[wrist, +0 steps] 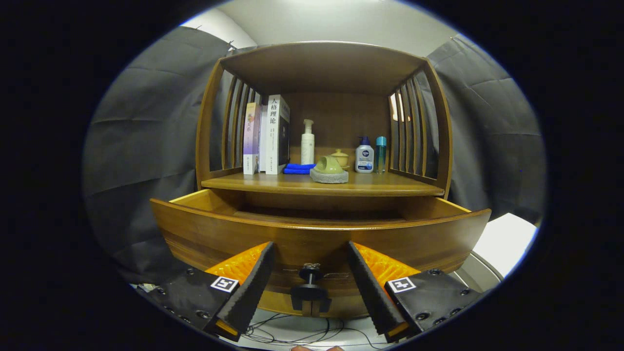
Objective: Pull open the drawer, take out the items inside it, and place them on the countertop above the cabinet.
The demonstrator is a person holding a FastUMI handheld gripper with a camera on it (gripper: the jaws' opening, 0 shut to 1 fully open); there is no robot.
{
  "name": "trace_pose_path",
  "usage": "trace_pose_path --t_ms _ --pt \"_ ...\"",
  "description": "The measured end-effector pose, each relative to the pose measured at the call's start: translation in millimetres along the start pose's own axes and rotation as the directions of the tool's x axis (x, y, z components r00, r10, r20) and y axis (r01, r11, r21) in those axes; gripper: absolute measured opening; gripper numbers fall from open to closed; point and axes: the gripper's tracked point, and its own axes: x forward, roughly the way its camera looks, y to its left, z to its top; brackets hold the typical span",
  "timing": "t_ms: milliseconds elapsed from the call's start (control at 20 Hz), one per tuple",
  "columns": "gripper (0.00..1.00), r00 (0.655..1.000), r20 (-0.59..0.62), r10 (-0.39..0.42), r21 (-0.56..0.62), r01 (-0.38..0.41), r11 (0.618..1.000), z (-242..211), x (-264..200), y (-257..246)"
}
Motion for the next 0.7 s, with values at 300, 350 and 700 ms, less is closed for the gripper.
trace_pose_path --t_ms 300,350,700 --pt "0.96 0.999 0.002 -0.036 -0.030 0.036 0.999 3 28 -3" --pt "0.96 0.999 0.001 -0.036 -0.029 0.036 0.999 4 33 -4" --pt "0.96 1.000 0.001 -0.017 0.007 0.017 1.000 11 68 -5"
